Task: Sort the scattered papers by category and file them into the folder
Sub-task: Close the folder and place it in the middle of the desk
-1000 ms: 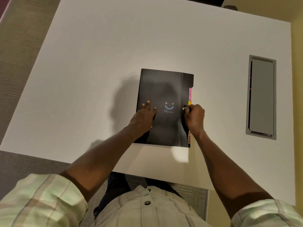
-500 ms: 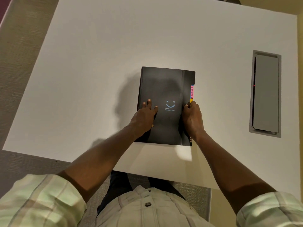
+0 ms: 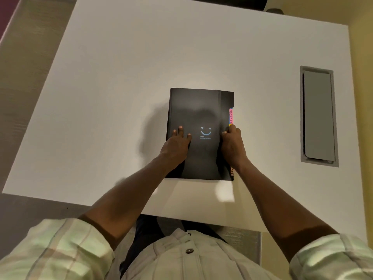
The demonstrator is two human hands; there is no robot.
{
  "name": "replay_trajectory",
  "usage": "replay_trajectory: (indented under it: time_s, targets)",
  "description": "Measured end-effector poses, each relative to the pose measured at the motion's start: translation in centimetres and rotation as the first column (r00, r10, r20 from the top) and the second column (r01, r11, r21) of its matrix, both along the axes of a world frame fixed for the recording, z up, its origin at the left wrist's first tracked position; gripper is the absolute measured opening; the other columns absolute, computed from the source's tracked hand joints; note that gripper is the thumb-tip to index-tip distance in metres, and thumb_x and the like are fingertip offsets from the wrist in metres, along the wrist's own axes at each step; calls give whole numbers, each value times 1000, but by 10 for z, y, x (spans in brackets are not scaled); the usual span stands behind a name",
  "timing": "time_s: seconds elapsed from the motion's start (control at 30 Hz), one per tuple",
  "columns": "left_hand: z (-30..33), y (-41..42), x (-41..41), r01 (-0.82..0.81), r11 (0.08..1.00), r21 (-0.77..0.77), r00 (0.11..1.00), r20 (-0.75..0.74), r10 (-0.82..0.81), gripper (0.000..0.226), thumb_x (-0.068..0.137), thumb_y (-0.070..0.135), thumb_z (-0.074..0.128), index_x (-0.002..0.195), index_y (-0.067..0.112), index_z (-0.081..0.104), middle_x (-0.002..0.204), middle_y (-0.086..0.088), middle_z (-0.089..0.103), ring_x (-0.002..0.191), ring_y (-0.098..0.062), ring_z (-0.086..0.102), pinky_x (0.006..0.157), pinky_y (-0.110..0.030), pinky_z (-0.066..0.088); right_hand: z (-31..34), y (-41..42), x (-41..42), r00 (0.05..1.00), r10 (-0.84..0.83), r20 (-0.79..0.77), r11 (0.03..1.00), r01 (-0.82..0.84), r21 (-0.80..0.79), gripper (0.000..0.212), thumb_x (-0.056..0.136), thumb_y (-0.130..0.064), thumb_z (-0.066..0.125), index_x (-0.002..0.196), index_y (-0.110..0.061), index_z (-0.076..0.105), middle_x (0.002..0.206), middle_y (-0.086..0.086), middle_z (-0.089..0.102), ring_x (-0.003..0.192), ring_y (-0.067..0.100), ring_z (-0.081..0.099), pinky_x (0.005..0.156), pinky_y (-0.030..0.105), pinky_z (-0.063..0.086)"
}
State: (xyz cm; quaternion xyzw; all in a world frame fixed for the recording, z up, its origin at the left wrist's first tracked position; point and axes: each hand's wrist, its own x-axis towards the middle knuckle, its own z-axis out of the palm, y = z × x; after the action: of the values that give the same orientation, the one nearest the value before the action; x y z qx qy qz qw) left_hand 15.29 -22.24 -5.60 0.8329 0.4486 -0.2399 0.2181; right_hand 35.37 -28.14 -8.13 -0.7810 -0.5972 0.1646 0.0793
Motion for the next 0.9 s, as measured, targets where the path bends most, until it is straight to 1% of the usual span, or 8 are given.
replay_trajectory:
  time_s: [0.1, 0.17, 0.3, 0.37, 0.5, 0.67, 0.8, 0.9]
  targets:
    - [7, 8, 2, 5, 1000, 16, 1000, -8, -5, 85, 84, 26, 77, 154, 17, 29, 163, -22, 10, 146, -43, 25, 109, -49, 41, -1, 3, 13, 993, 16, 120, 999, -11, -47, 16, 88, -2, 55, 97, 0, 69, 98, 17, 54, 92, 35, 49, 72, 41, 51]
    - [9, 8, 1, 21, 998, 63, 1000, -13, -20, 83, 81, 30, 80, 148, 15, 34, 160, -22, 19, 144, -44, 28, 106, -51, 42, -3, -9, 11, 992, 67, 111, 998, -67, -4, 14, 91, -5, 57, 103, -5, 63, 103, 12, 53, 93, 26, 50, 74, 39, 52]
    - [4, 0, 0, -10, 997, 75, 1000, 25, 8, 87, 87, 19, 74, 154, 15, 19, 161, -23, 12, 146, -49, 16, 111, -54, 38, 2, -28, -3, 977, -86, -194, 993, 100, 66, 13, 104, -21, 34, 104, -25, 46, 106, -10, 45, 92, 2, 47, 79, 32, 52]
    - [3, 1, 1, -24, 999, 45, 999, 38, 23, 92, 86, 17, 76, 156, 15, 16, 162, -23, 11, 146, -49, 16, 110, -53, 38, -1, -27, -6, 968, -142, -207, 985, 158, 66, 24, 105, -22, 35, 126, -23, 46, 127, -7, 47, 110, 2, 48, 96, 31, 49]
    - [3, 9, 1, -6, 1000, -9, 1000, 17, 7, 95, 85, 21, 77, 157, 16, 16, 163, -21, 10, 147, -49, 16, 111, -51, 36, -4, -21, -5, 998, 7, 63, 997, -2, -82, 47, 101, -11, 41, 147, -4, 32, 151, 9, 36, 142, 25, 31, 106, 37, 45]
    - [3, 11, 2, 5, 1000, -5, 1000, -7, -5, 93, 85, 24, 77, 157, 16, 17, 163, -20, 13, 146, -47, 19, 111, -50, 36, 0, -17, -10, 938, 153, 311, 962, -69, -263, 54, 103, -12, 31, 152, 4, 13, 157, 23, 21, 146, 37, 18, 111, 39, 36]
    - [4, 16, 4, 9, 1000, -13, 1000, -9, -9, 95, 83, 24, 78, 157, 17, 18, 162, -20, 14, 146, -47, 19, 111, -50, 37, 7, 0, -22, 906, 145, 398, 948, -12, -318, 49, 105, -16, 30, 147, 7, 25, 150, 29, 33, 138, 42, 34, 103, 41, 42]
    - [4, 17, 2, 30, 999, -13, 1000, -8, -30, 96, 83, 27, 78, 157, 18, 18, 163, -19, 12, 147, -46, 18, 111, -50, 38, 13, 13, -15, 958, 70, 279, 969, 1, -248, 32, 102, -19, 43, 126, -2, 53, 125, 18, 59, 112, 32, 58, 89, 39, 50]
